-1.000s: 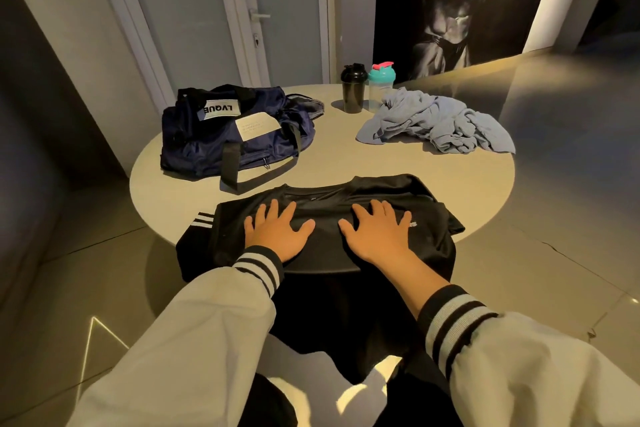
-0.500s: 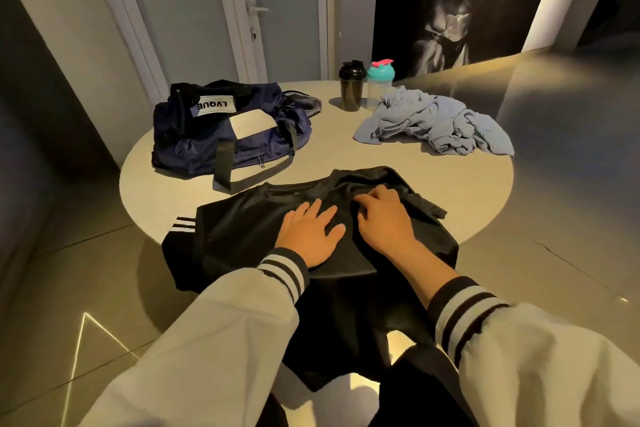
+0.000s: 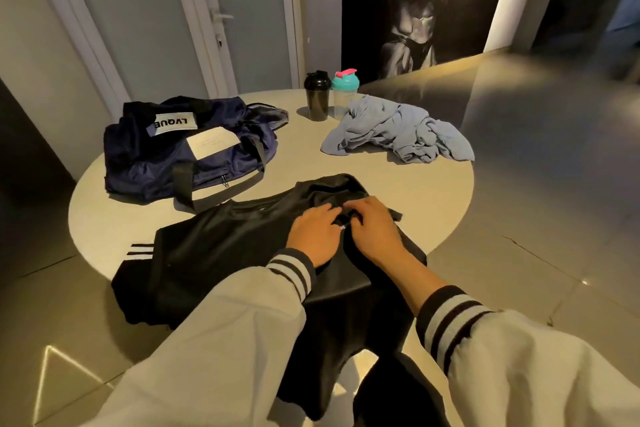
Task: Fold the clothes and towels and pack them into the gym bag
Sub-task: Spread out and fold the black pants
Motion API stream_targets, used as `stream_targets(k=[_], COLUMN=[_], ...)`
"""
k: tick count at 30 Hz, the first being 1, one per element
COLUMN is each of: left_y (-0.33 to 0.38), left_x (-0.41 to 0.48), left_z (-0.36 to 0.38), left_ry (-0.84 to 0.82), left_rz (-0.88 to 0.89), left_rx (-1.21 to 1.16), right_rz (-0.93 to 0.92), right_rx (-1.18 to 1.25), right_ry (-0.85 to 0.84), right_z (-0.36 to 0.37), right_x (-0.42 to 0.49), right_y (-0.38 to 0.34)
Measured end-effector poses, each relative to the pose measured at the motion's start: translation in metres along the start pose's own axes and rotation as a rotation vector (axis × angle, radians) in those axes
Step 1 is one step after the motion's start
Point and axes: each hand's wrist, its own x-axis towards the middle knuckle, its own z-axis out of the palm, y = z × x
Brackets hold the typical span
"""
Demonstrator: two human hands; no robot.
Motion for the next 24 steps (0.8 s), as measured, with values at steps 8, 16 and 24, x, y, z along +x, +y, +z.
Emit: stream_targets(k=[8, 16, 24], left_y=[-0.009, -0.019, -0.021], left_x=[0.015, 0.024, 0.023], left_z=[0.020, 0.021, 0.020], left_ry=[-0.099, -0.056, 0.018], left_rz=[0.062, 0.098, 0.050], left_rx=[0.138, 0.072, -0.191], right_rz=[0.359, 0.311, -0.138], right_rx=[-0.320, -0.352, -0.096], right_ry=[-0.178, -0.001, 0.094], right_z=[-0.015, -0.013, -0.005], right_x=[0.015, 0.042, 0.047], right_y=[0.023, 0.013, -0.002])
